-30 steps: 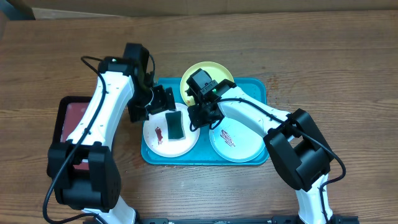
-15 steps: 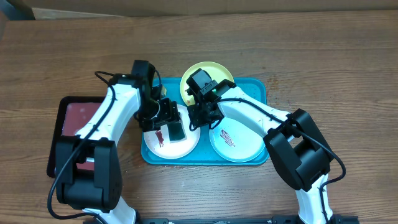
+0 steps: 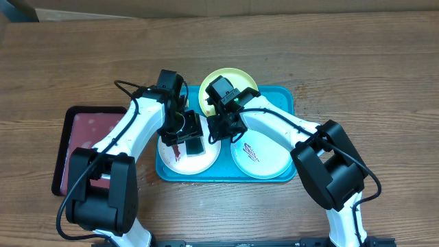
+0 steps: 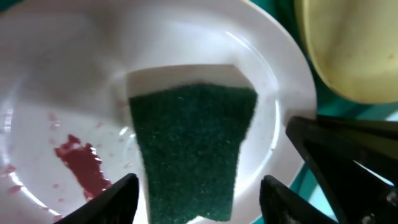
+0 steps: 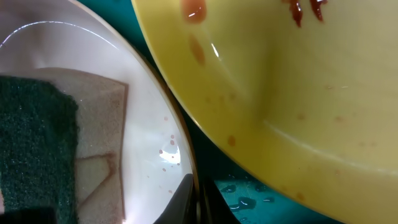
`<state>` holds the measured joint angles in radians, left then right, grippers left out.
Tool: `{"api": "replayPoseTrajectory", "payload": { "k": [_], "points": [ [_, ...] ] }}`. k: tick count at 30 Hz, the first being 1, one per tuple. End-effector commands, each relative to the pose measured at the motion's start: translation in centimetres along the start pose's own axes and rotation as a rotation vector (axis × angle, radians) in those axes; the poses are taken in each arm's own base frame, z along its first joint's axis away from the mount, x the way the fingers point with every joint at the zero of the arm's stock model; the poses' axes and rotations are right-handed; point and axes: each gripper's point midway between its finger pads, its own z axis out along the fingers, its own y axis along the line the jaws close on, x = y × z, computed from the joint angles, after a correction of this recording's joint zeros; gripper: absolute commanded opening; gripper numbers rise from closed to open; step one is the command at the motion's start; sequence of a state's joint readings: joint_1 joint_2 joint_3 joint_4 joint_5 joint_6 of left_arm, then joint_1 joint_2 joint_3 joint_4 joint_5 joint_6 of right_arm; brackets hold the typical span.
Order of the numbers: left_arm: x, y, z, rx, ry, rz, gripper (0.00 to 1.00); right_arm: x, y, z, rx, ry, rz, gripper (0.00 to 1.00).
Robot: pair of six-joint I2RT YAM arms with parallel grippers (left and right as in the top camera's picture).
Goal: Clean dirty plates on tray and stack at the side
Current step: 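Lower the left gripper onto the sponge on the white plate, then scrub the white plate with the sponge using the left gripper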
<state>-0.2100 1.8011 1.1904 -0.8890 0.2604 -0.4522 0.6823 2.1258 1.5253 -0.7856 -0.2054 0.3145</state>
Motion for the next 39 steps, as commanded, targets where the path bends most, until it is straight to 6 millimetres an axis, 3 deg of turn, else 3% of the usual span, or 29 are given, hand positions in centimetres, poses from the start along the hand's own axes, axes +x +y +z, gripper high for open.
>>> {"api": "replayPoseTrajectory", "payload": {
  "k": [1, 13, 17, 33, 39],
  "points": [
    [-0.3, 1.0, 0.4, -0.067, -0.021, -0.037, 0.64, -0.4, 0.2, 0.2, 0.006, -0.006, 0.003, 0.04],
    [0.3, -1.1, 1.0, -0.053, -0.029, 0.016, 0.63, -0.3, 0.1, 0.2, 0.009, -0.001, 0.004, 0.04],
    [-0.1, -0.2, 0.9, -0.123, -0.064, -0.014, 0.63, -0.1, 0.0, 0.2, 0.011, 0.005, 0.006, 0.04],
    [0.7, 0.6, 2.1, -0.116, -0.043, -0.027, 0.64, 0.0, 0.0, 0.2, 0.013, 0.009, 0.006, 0.04],
    [0.5, 0.5, 2.1, -0.112, -0.052, -0.025, 0.43, 0.0, 0.0, 0.2, 0.013, 0.009, 0.006, 0.04]
  ]
}}
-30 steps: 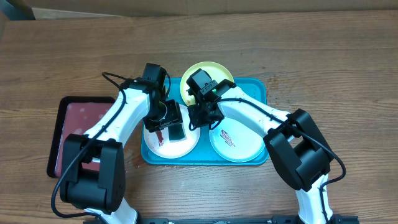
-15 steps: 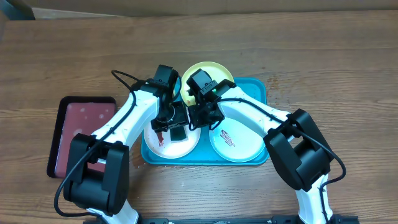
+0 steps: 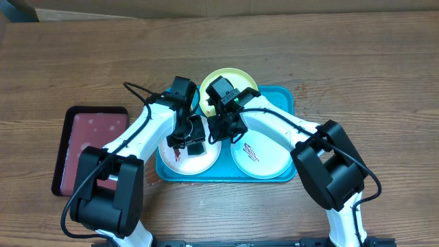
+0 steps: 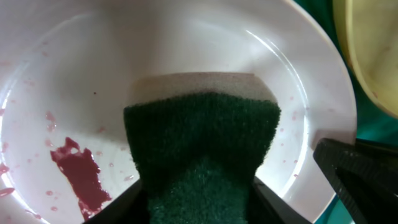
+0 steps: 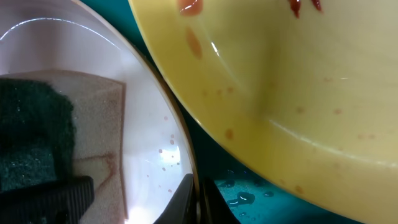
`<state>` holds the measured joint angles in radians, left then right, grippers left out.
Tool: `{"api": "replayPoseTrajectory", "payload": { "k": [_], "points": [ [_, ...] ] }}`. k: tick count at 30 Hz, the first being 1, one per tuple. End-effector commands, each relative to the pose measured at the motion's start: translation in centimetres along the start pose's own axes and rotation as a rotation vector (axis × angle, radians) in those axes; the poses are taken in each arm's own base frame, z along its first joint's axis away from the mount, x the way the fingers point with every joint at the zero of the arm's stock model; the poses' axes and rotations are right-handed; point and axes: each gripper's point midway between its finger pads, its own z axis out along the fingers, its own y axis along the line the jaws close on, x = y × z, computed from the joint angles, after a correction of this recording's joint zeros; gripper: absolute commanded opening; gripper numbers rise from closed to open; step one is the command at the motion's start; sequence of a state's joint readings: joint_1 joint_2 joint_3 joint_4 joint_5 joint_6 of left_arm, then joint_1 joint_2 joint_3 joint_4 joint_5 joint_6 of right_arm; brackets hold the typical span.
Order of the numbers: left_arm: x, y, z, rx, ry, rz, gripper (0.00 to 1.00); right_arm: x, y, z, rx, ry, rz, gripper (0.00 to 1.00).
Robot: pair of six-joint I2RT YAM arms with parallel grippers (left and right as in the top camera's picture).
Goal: Clean dirty plates on tray and stack at the side
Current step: 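Scrub the white plate with the sponge using the left gripper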
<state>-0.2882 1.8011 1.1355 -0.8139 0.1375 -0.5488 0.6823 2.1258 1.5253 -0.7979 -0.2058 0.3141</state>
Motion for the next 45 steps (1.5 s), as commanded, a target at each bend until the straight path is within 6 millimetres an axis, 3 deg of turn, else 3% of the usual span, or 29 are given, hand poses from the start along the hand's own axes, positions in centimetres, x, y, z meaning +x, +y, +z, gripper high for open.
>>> {"api": "replayPoseTrajectory", "payload": {
  "k": [1, 9, 15, 18, 20, 28, 34, 40, 42, 45],
  "points": [
    [0.2, 0.3, 0.5, -0.012, 0.008, -0.008, 0.41, -0.3, 0.1, 0.2, 0.009, -0.002, 0.004, 0.04],
    [0.9, 0.5, 1.2, -0.002, 0.028, -0.009, 0.44, -0.3, 0.1, 0.2, 0.009, -0.002, 0.004, 0.04],
    [1.4, 1.3, 2.2, -0.020, 0.026, -0.039, 0.31, -0.3, 0.1, 0.2, 0.009, -0.002, 0.004, 0.04],
    [1.2, 2.2, 2.2, -0.068, 0.006, -0.048, 0.15, -0.3, 0.1, 0.2, 0.009, -0.002, 0.004, 0.04],
    [0.9, 3.1, 2.2, -0.117, -0.015, -0.047, 0.04, -0.3, 0.1, 0.2, 0.009, -0.002, 0.004, 0.04],
    [-0.1, 9.3, 0.3, -0.450, -0.109, -0.043, 0.04, 0.0, 0.0, 0.2, 0.014, 0.010, 0.006, 0.04],
    [-1.0, 11.5, -1.1, -0.560, -0.151, -0.055, 0.04, 0.1, -0.1, 0.2, 0.016, 0.014, 0.007, 0.04],
    [-2.8, 10.3, -3.1, -0.537, -0.181, -0.066, 0.04, 0.1, -0.1, 0.2, 0.016, 0.015, 0.008, 0.04],
    [-3.4, 8.9, -3.7, -0.483, -0.180, -0.060, 0.04, 0.1, -0.1, 0.2, 0.016, 0.015, 0.008, 0.04],
    [-3.5, 5.1, -3.4, -0.288, -0.117, 0.018, 0.04, 0.2, 0.1, 0.2, 0.008, 0.018, 0.008, 0.04]
  ]
}}
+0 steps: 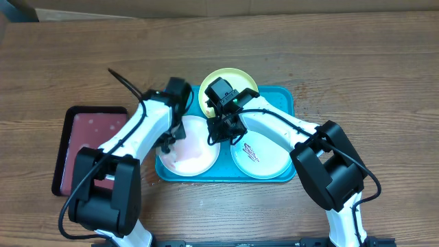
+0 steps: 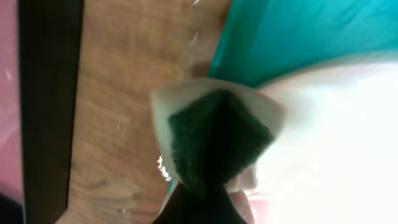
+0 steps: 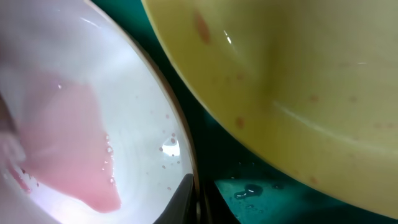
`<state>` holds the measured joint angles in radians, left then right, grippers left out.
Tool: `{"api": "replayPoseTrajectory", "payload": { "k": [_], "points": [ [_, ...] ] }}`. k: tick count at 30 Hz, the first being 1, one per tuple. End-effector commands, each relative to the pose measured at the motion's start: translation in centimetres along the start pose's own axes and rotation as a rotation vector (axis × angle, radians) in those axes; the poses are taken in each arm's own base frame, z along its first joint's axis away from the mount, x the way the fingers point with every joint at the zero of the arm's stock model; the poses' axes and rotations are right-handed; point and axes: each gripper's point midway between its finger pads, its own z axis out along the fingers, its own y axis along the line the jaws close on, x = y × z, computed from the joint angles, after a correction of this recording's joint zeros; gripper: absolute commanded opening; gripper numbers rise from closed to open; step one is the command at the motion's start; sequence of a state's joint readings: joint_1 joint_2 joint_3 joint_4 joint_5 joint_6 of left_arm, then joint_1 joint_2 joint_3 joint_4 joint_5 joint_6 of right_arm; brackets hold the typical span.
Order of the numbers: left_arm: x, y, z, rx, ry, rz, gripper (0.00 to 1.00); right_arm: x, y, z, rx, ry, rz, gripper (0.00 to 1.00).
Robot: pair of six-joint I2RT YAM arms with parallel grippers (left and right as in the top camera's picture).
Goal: Clean dirty plates on tray and stack at the side
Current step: 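Scrub the white plate with the sponge using the left gripper, then lift the sponge away and move the left gripper to the red tray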
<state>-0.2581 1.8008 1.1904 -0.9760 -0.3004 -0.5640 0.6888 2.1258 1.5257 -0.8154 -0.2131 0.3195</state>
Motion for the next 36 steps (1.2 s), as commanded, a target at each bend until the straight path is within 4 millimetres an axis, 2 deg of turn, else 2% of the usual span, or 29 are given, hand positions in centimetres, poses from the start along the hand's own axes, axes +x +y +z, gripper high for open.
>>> {"api": "replayPoseTrajectory", "payload": {
  "k": [1, 3, 5, 9, 16, 18, 22, 23, 28, 32, 36],
  "points": [
    [-0.7, -4.3, -1.7, 0.247, 0.038, 0.087, 0.04, -0.3, 0.0, 0.1, 0.003, 0.000, 0.006, 0.04],
    [0.2, -7.0, -2.4, 0.411, 0.080, 0.151, 0.04, -0.3, 0.2, 0.1, -0.010, 0.002, 0.006, 0.04],
    [1.1, -8.4, -2.7, 0.503, 0.114, 0.171, 0.04, -0.4, 0.3, 0.1, -0.014, -0.002, 0.020, 0.04],
    [3.0, -8.8, -1.7, 0.538, 0.172, 0.156, 0.04, -0.6, 0.4, 0.1, -0.017, -0.008, 0.028, 0.04],
    [5.4, -8.8, 1.9, 0.544, 0.186, 0.140, 0.04, -0.7, 0.4, 0.1, -0.020, -0.014, 0.026, 0.04],
    [5.4, -7.4, 2.9, 0.464, 0.177, 0.114, 0.04, -0.7, 0.4, 0.1, -0.019, -0.013, 0.027, 0.04],
    [4.6, -1.7, 4.8, 0.167, 0.147, -0.012, 0.04, -0.6, 0.4, 0.1, -0.018, -0.010, 0.027, 0.04],
    [4.5, -0.1, 4.9, 0.096, 0.143, -0.050, 0.04, -0.6, 0.3, 0.1, -0.017, -0.008, 0.028, 0.04],
    [3.1, 4.9, 4.3, -0.097, 0.123, -0.165, 0.04, -0.6, 0.3, 0.1, -0.017, -0.008, 0.028, 0.04],
    [0.8, 6.4, 2.8, -0.132, 0.085, -0.206, 0.04, -0.6, 0.4, 0.1, -0.017, -0.009, 0.027, 0.04],
    [-2.3, 5.7, 0.3, -0.068, 0.023, -0.243, 0.04, -0.9, 0.5, -0.1, -0.020, -0.015, 0.022, 0.04]
  ]
}}
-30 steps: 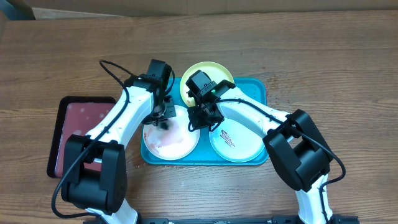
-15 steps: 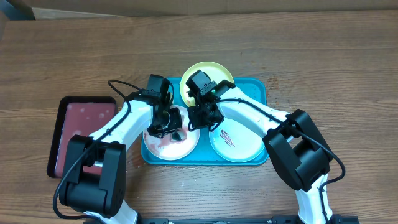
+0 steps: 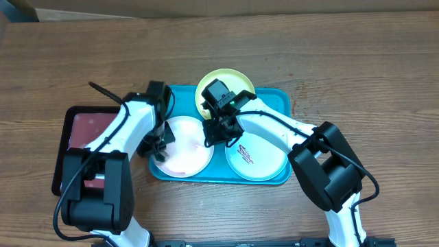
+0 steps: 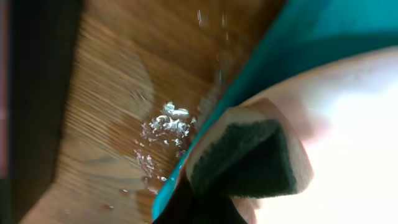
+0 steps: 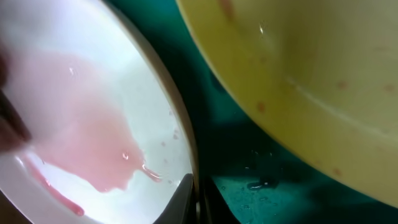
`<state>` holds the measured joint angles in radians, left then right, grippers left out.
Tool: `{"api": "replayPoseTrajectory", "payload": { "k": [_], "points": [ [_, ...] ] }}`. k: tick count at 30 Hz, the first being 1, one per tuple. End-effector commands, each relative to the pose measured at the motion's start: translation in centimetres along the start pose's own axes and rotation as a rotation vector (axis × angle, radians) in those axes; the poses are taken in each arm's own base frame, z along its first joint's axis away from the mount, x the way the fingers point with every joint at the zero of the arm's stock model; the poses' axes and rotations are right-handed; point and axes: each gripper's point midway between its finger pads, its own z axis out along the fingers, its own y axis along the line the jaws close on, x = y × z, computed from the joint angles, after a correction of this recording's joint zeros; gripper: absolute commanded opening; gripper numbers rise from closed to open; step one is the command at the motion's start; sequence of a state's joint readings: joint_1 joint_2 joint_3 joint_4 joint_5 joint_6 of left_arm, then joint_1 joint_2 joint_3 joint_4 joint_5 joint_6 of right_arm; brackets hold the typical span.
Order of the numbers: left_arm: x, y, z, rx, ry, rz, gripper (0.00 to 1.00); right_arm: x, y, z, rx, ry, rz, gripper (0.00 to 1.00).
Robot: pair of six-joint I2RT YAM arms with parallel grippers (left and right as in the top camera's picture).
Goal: Clean dirty plates on tray and stack at the side
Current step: 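Lift the sponge away and move the left gripper to the red tray, then lift the white plate by its rim with the right gripper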
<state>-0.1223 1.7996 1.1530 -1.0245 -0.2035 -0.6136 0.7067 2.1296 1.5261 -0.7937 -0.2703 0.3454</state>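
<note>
The teal tray (image 3: 274, 99) carries a white plate (image 3: 184, 147) smeared with pink liquid, a yellow plate (image 3: 236, 81) and a second white plate (image 3: 264, 161) with red marks. My left gripper (image 3: 160, 137) is shut on a green-and-tan sponge (image 4: 249, 158) at the left rim of the smeared plate, by the tray's left edge. My right gripper (image 3: 214, 134) is shut on that plate's right rim (image 5: 189, 155), beside the yellow plate (image 5: 311, 81). A pink film (image 5: 81, 118) covers the plate's inside.
A dark tray with a pink inside (image 3: 82, 130) lies on the wooden table (image 3: 357, 62) left of the teal tray. Water drops (image 4: 168, 121) sit on the wood by the tray's left edge.
The teal tray with its plates has shifted a little to the left. My left gripper with the sponge has moved left to the plate's left rim. The right gripper keeps its grip on the rim.
First the sponge lay on the white plate beside a red stain, my left gripper open around it, the right shut on the plate's rim. Then the left was shut on the sponge. Later the stain had become a pink smear, with the sponge at the plate's left edge.
</note>
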Motion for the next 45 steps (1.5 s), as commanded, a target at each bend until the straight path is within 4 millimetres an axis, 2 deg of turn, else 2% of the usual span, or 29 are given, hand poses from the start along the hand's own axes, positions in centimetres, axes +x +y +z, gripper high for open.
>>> {"api": "replayPoseTrajectory", "payload": {
  "k": [1, 3, 4, 7, 9, 12, 15, 18, 23, 26, 31, 37, 41, 45],
  "points": [
    [-4.7, 1.3, -3.1, -0.041, -0.153, -0.095, 0.04, -1.3, -1.1, -0.6, 0.039, -0.032, 0.016, 0.04],
    [-5.8, 0.1, -5.2, 0.042, -0.184, -0.086, 0.04, -1.8, -0.7, -1.1, 0.033, -0.045, 0.011, 0.04],
    [-6.6, -0.7, -6.9, 0.105, -0.211, -0.077, 0.04, -2.3, -0.3, -1.6, 0.028, -0.059, 0.006, 0.04],
    [-7.8, -1.2, -10.1, 0.201, -0.262, -0.066, 0.04, -3.3, 0.4, -2.6, 0.016, -0.086, -0.006, 0.04],
    [-8.6, -0.4, -12.1, 0.236, -0.301, -0.085, 0.04, -3.9, 1.0, -3.6, 0.010, -0.102, -0.030, 0.04],
    [-9.1, 2.5, -13.6, 0.240, -0.323, -0.155, 0.04, -4.9, 1.9, -5.3, 0.010, -0.124, -0.079, 0.04],
    [-9.5, 6.8, -13.7, 0.224, -0.313, -0.266, 0.04, -6.4, 1.7, -7.5, 0.091, -0.184, -0.102, 0.04],
    [-9.5, 10.6, -12.9, 0.234, -0.266, -0.380, 0.04, -8.1, 0.5, -10.3, 0.255, -0.272, -0.116, 0.04],
    [-9.6, 13.8, -11.5, 0.339, -0.187, -0.523, 0.04, -10.2, -0.7, -15.7, 0.563, -0.404, -0.233, 0.04],
    [-9.6, 15.4, -11.0, 0.334, -0.181, -0.573, 0.04, -10.7, -0.2, -18.2, 0.725, -0.463, -0.321, 0.04],
    [-9.8, 16.0, -10.9, 0.333, -0.189, -0.587, 0.04, -10.5, 2.9, -20.8, 0.959, -0.543, -0.486, 0.04],
    [-9.9, 16.0, -10.9, 0.330, -0.193, -0.588, 0.04, -9.7, 7.0, -23.4, 1.160, -0.663, -0.579, 0.04],
    [-9.9, 16.0, -11.0, 0.331, -0.195, -0.588, 0.04, -9.3, 9.4, -24.4, 1.226, -0.717, -0.628, 0.04],
    [-9.9, 16.0, -10.9, 0.330, -0.195, -0.588, 0.04, -9.2, 10.6, -24.5, 1.217, -0.749, -0.638, 0.03]
  ]
}}
